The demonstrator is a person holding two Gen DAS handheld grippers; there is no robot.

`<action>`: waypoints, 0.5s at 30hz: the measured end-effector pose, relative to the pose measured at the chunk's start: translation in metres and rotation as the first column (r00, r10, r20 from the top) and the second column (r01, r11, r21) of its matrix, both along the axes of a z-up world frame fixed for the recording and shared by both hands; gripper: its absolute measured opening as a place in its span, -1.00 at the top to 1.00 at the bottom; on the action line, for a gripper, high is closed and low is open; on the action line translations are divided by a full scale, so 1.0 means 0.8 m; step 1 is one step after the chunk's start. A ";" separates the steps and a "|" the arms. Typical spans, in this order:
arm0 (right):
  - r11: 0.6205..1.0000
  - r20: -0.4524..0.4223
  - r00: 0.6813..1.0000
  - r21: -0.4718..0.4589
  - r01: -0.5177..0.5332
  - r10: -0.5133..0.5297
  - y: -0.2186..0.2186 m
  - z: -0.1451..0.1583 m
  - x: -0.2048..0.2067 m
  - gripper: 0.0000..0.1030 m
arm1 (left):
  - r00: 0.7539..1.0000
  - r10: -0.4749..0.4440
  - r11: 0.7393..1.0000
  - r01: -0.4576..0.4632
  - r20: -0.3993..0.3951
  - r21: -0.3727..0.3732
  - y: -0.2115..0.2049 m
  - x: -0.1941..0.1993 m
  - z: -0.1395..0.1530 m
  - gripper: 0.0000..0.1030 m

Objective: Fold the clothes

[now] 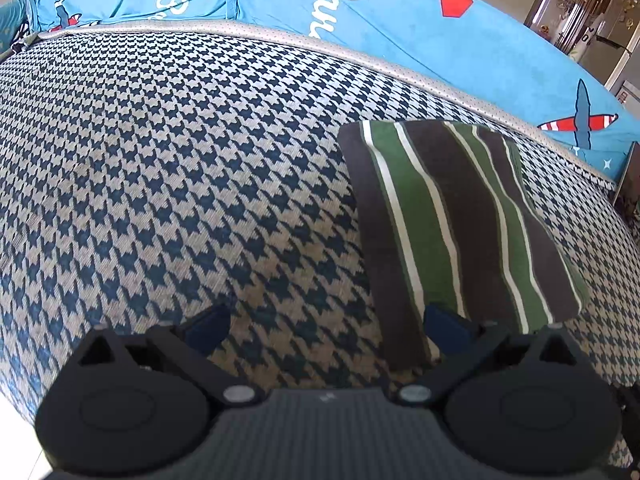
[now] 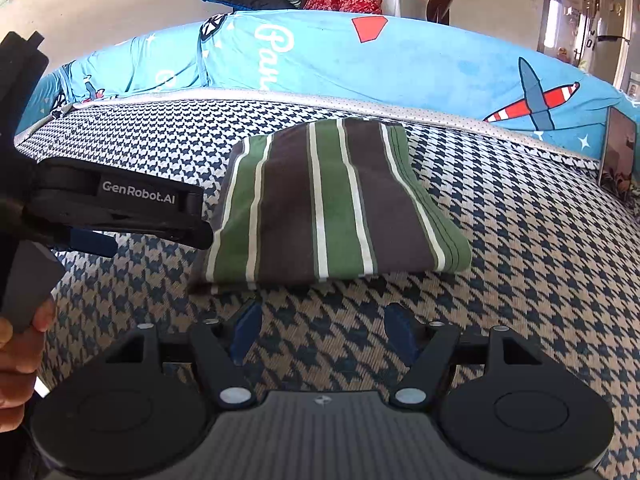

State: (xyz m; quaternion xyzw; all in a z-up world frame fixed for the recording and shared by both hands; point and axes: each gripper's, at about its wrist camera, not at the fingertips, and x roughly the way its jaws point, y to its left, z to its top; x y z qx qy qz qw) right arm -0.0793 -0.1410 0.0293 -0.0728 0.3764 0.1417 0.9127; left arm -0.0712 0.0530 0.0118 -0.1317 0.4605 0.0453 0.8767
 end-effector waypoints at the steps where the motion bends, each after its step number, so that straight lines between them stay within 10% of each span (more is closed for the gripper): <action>1: 1.000 -0.002 1.000 -0.005 0.003 -0.003 0.001 -0.001 -0.005 -0.34 | 1.000 -0.004 1.000 0.004 0.000 0.009 -0.002 -0.006 -0.001 -1.00; 15: 0.998 -0.031 0.999 -0.054 0.042 -0.044 -0.008 -0.022 -0.047 -0.68 | 0.998 -0.060 0.989 0.061 -0.013 0.132 -0.032 -0.077 -0.017 -1.00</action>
